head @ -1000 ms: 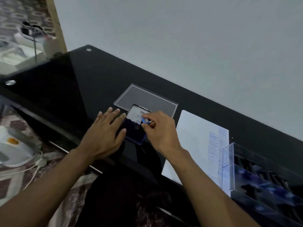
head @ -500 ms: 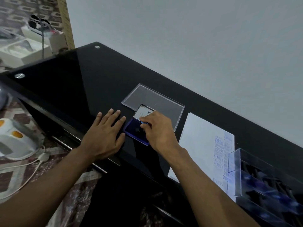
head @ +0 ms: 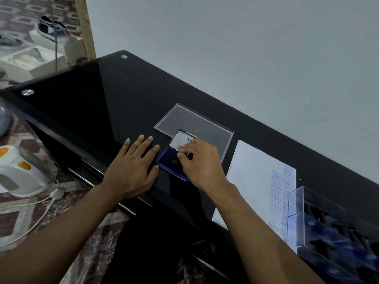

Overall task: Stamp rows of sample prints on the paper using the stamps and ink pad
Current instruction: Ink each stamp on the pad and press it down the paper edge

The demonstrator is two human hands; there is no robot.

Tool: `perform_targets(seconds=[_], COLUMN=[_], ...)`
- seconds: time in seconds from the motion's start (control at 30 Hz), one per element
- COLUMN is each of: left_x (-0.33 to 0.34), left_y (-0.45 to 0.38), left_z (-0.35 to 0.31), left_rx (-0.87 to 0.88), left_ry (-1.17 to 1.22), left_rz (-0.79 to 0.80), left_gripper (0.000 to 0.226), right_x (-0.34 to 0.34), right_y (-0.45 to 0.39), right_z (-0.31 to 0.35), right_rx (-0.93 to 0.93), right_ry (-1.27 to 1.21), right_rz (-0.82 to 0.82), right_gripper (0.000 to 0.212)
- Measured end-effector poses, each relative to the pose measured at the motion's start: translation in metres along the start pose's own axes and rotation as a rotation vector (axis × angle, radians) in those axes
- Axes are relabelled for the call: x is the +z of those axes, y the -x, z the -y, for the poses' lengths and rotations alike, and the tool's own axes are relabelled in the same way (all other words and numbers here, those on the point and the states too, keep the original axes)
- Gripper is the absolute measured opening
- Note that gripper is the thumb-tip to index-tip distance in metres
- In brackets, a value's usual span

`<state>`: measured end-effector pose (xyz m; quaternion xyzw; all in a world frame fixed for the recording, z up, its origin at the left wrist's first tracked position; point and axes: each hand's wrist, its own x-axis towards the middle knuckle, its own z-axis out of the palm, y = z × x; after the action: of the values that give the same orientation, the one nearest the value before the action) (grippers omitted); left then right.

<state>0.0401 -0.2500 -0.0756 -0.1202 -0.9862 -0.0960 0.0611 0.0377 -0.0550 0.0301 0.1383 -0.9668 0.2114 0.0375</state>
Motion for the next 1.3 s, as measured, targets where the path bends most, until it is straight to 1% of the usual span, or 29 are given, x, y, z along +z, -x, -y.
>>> perform_targets(seconds=[0.33,0.53,0.7,0.9,1.3], left_x=[-0.001,0.0002,-0.0011,-0.0001,-0.0007], left_y=[-0.0006,-0.0001,-0.0003,0.0003,-0.0004], left_z=[-0.0008,-0.0001,-0.0005,-0.0004,-0.0003], left_rx=[0.003,0.001,0.002,0.0,-0.004], left_ry=[0.001,-0.008,0.002,-0.006,-0.008], left_rz=[0.001,-0.004,0.003,0.0,0.02], left_gripper=[0.072,0.07,0.072,0.07,0.071], right_x=[0.0105,0.0017,0.003,0.0063,0.0036], right_y=[-0.002,-0.0015,-0.0008,0.0,-0.0027], right_z=[-0.0007,0.0011,0.0008,-0.002,-0.0061], right_rx=[0.049,0.022,0.026,0.035,0.015], right_ry=[0.018,0.029,-0.013,-0.002,0.001], right_rz=[-0.006,0.021,-0.019,-0.012,0.017], right_gripper=[0.02,0.023,0.019,0.023,0.024])
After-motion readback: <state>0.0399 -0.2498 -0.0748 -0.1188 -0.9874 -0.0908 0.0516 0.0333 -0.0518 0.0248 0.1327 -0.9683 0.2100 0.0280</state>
